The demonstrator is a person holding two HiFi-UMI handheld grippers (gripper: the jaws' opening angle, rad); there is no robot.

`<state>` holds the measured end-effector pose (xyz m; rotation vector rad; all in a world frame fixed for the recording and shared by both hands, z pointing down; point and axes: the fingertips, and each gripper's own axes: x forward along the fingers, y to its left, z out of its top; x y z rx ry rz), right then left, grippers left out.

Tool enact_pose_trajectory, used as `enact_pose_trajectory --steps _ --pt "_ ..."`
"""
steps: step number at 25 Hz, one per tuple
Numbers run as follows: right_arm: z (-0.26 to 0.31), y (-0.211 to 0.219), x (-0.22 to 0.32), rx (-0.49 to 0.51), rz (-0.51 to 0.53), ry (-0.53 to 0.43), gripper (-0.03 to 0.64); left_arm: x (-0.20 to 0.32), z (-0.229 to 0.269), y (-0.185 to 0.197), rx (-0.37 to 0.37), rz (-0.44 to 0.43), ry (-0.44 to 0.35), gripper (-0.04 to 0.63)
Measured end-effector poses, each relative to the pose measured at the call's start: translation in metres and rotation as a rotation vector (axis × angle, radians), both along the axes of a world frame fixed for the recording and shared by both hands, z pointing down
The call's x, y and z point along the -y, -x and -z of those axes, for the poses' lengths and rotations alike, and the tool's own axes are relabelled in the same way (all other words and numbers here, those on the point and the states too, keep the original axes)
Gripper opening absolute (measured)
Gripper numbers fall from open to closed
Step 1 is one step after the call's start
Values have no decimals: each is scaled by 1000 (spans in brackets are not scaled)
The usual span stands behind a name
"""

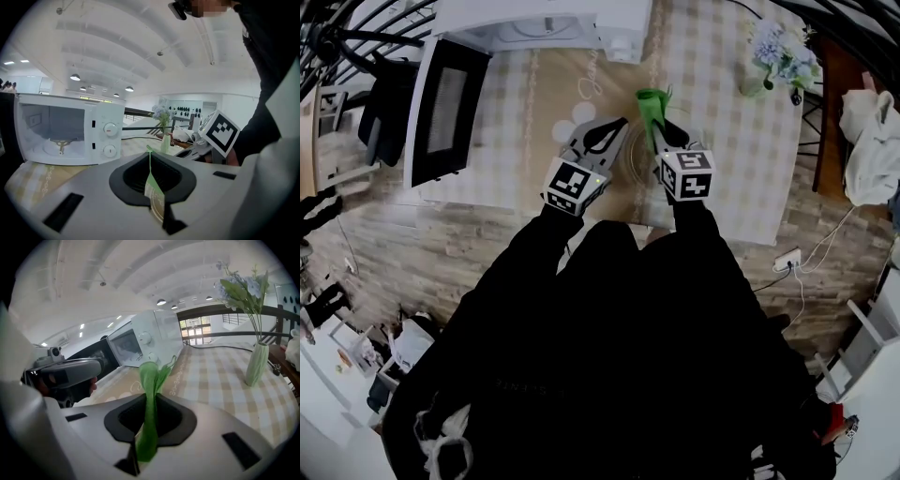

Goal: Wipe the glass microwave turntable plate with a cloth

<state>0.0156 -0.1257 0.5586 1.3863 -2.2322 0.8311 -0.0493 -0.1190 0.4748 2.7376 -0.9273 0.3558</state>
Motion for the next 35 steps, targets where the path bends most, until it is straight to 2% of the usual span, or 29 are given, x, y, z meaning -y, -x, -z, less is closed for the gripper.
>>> enact_pose_trajectory --steps 8,15,19,25,35 --pt "-39 13 15 -21 -34 61 57 3 -28 -3 -11 -26 46 23" --pt "-76 3 24 -160 -46 128 56 15 -41 -2 -18 -9 69 23" --pt "-74 9 25 -240 -11 127 57 18 -40 -2 -23 -1 75 23" --pt "-74 3 22 -325 -12 116 57 16 -38 -9 -29 -16 75 23" --pt "-75 -35 18 -344 -89 105 55 9 -49 -27 -17 -23 102 23"
